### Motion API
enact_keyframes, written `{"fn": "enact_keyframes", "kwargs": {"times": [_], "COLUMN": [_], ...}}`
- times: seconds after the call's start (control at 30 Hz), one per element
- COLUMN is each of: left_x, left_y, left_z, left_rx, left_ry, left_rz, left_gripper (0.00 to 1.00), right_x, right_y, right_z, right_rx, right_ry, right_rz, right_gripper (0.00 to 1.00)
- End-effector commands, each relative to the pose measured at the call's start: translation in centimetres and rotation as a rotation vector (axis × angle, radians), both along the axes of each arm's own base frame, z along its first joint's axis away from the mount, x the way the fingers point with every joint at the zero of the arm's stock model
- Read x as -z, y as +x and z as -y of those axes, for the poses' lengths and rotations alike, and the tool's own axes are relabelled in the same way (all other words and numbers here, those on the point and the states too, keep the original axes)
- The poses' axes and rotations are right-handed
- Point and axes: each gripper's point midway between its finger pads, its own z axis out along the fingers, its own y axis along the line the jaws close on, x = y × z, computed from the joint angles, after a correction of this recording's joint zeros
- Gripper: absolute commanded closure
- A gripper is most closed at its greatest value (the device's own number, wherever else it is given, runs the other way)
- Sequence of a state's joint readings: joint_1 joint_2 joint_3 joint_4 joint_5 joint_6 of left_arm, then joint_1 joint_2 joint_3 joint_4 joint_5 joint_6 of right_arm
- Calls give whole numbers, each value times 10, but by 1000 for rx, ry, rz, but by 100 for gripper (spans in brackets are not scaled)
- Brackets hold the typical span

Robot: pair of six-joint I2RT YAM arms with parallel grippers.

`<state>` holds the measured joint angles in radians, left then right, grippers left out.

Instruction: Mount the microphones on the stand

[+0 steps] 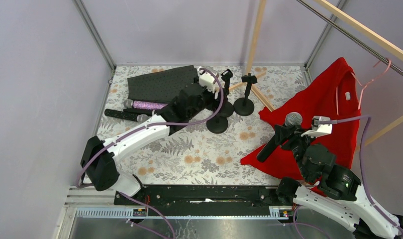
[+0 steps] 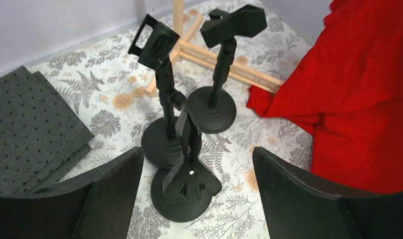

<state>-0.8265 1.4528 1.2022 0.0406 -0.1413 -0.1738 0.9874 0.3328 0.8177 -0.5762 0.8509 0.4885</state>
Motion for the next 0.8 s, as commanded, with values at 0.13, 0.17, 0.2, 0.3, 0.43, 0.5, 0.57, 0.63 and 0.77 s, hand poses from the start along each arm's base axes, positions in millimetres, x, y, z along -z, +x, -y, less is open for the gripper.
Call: {"fn": "enact_keyframes", "kwargs": {"times": [0.13, 0.17, 0.2, 0.3, 0.43, 0.5, 0.57, 0.63, 0.77], "left_x": [10, 12, 13, 21, 28, 27, 26, 23, 19], "left_y": [19, 22, 24, 26, 26, 26, 26, 26, 17], "left_z": [5, 3, 3, 5, 8, 8, 9, 9, 16], "left_rx": [-110, -135, -155, -176, -174, -175, -176, -176, -89], "left_ry": [139, 158, 176, 237, 279, 281, 280, 277, 278], "left_rz": [-28, -27, -23, -10, -9, -7, -4, 2, 13], "left_gripper": [25, 27, 30, 36, 49, 54, 58, 63, 76], "right_x": [-7, -7, -7, -6, -2, -1, 0, -1, -2], "right_y": [1, 1, 1, 2, 3, 3, 3, 3, 4], "right_z": [0, -1, -2, -6, -9, -11, -13, -14, -14], "right_rx": [9, 5, 0, -14, -23, -26, -30, -37, -39], "right_ry": [30, 29, 26, 14, 1, -3, -5, -8, -17], "right_rz": [11, 11, 11, 5, -4, -7, -8, -9, -5], "right_gripper": [100, 100, 100, 100, 100, 100, 100, 100, 100]}}
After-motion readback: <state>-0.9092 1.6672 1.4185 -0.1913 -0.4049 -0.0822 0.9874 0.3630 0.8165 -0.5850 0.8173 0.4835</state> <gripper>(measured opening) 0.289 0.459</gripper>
